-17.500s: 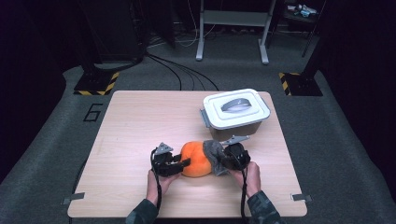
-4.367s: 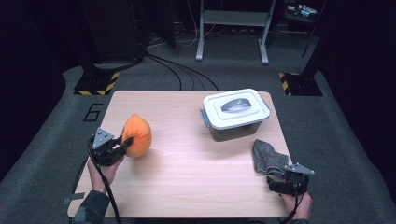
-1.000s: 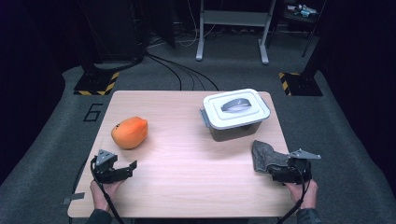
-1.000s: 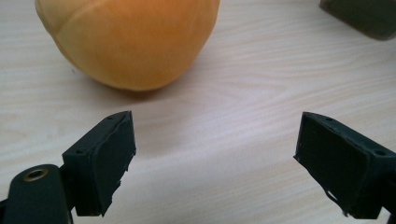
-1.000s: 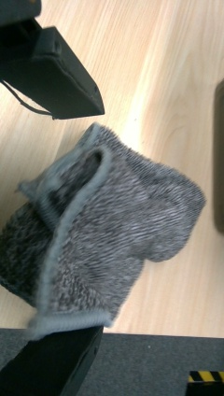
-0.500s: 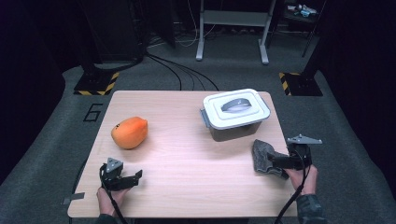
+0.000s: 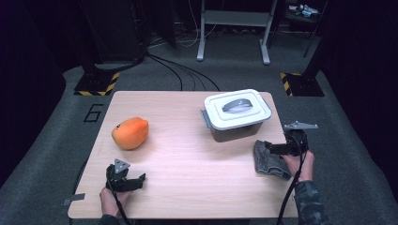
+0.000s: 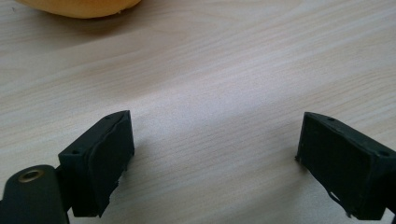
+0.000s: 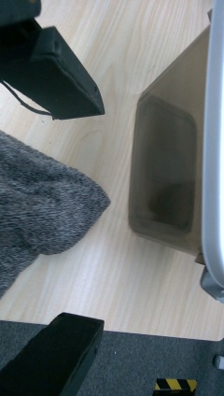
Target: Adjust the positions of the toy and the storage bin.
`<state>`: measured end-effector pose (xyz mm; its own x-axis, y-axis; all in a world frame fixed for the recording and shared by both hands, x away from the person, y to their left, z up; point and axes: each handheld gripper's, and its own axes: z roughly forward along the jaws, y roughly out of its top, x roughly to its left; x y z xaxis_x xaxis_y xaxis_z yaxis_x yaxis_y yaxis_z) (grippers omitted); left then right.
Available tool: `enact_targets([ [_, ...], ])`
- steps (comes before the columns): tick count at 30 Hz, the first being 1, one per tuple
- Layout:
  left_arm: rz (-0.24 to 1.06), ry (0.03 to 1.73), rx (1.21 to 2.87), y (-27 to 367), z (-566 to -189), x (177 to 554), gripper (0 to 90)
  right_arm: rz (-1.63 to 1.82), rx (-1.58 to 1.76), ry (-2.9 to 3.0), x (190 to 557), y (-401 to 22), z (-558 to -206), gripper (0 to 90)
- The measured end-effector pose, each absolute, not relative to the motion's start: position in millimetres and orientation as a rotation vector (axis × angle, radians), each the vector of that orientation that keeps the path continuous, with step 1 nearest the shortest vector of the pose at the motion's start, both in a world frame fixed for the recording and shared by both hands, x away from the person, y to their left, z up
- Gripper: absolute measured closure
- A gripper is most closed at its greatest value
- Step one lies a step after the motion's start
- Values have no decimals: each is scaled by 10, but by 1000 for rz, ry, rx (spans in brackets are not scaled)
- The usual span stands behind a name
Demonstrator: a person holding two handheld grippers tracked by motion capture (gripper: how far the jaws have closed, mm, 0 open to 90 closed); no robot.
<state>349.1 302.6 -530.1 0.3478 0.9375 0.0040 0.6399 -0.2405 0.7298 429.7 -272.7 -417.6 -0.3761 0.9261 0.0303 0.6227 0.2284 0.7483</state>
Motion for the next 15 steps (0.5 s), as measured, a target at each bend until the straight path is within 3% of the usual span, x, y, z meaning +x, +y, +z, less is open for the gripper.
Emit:
enact_targets([
  [15, 604, 1368, 1972, 3017, -5306, 3487, 108, 986, 1426, 2081, 4745, -2638, -3968, 18],
])
